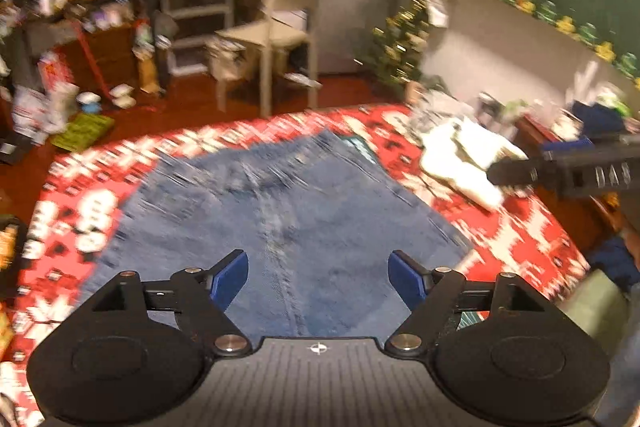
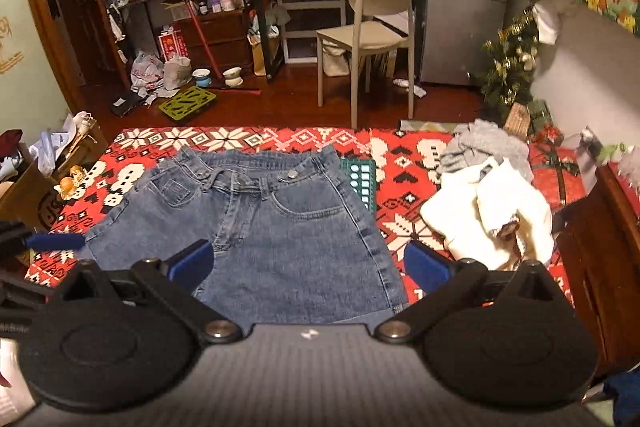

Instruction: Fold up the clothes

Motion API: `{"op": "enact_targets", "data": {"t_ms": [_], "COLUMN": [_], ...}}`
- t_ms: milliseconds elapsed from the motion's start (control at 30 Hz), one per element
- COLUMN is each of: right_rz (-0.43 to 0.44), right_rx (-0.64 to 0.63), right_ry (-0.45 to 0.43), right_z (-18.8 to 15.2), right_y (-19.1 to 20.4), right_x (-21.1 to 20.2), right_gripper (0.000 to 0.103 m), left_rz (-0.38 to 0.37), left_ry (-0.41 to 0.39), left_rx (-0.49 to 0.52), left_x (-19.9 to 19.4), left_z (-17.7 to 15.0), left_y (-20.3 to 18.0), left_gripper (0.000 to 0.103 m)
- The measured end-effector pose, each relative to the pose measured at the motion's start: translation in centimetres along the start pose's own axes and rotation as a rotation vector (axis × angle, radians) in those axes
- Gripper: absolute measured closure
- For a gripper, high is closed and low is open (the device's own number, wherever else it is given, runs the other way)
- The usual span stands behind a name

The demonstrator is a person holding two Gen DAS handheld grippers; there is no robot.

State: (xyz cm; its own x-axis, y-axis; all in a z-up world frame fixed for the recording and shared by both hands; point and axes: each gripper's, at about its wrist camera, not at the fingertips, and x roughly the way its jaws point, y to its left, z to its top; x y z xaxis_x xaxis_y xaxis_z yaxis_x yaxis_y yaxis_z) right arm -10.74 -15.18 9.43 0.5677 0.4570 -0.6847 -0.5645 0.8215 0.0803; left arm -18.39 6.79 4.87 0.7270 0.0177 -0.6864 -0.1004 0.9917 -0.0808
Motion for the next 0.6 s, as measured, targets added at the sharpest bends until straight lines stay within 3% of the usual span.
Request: {"op": "enact_targets", "data": {"t_ms": [133,200,600], "right_rz": [0.03,0.042,-0.078], "right_rx": [-0.025,-0.024,-0.021], "right_ry": [-0.044,-0.061,-0.12], "right_z": [0.3,0.7,4.1], "right_y": [1.1,1.4,0.7], "right_x": [-2.1,-3.5,-7.8], "right_gripper": [0.001,0.001,0.001], "left_rz": [-0.013,0.016,0.171], "left_ry": [0.003,0.001,-0.076], "left_rx": [-0.146,-0.19,-0.206], "left_x": [-1.5,-2.6,-7.6], "left_z": [1.2,1.8,5.7], "left_y": [0.2,0.0,-0.3], "left_gripper": [0.026,0.026,0.026]}}
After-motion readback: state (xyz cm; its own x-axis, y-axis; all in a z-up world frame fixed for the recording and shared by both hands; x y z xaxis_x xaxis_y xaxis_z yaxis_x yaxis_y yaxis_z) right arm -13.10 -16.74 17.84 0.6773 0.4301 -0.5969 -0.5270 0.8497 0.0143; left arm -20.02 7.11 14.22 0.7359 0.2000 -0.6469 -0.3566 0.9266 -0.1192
